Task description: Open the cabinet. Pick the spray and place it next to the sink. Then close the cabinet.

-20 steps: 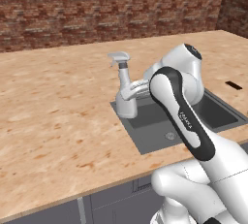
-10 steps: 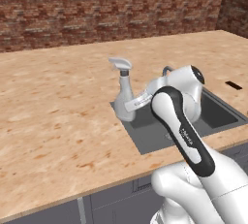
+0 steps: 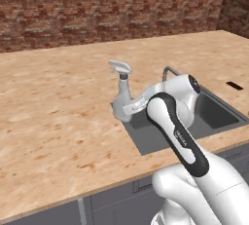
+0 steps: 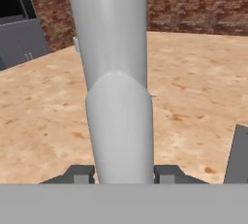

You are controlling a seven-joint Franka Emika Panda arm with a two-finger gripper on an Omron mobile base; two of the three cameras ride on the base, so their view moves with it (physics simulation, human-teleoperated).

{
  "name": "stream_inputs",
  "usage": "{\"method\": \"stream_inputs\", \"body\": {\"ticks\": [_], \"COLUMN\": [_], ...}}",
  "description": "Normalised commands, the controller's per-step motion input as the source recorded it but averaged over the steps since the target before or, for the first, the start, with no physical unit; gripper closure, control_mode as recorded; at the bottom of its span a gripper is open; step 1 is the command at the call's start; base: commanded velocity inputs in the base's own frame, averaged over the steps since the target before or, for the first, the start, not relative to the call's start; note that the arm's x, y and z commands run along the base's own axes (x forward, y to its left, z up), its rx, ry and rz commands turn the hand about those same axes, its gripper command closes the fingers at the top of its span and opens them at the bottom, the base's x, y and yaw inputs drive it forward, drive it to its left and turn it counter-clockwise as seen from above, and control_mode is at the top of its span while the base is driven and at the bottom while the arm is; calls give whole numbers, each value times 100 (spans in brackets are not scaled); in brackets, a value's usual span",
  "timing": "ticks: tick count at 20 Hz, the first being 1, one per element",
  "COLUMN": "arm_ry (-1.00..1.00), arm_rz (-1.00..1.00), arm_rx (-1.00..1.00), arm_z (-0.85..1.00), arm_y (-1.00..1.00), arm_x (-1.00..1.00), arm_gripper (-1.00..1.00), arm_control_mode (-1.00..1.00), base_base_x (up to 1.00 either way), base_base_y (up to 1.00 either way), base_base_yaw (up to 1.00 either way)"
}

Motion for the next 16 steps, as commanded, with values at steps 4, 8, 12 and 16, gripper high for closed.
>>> {"method": "stream_inputs", "body": {"ticks": [4,8,12,16], "arm_ry": [22,29,23,18], "arm_rz": [0,0,3,9], "arm_rx": [-4,-16,-17,-16], "arm_z": [0,0,-3,-26], "arm_y": [0,0,0,0], "arm_x": [31,29,14,7], "arm_gripper": [100,100,100,100], "arm_control_mode": [-100,-100,-100,-100], "base_base_x": [0,0,0,0], "base_base_y": [0,0,0,0], "base_base_yaw": [0,0,0,0]}}
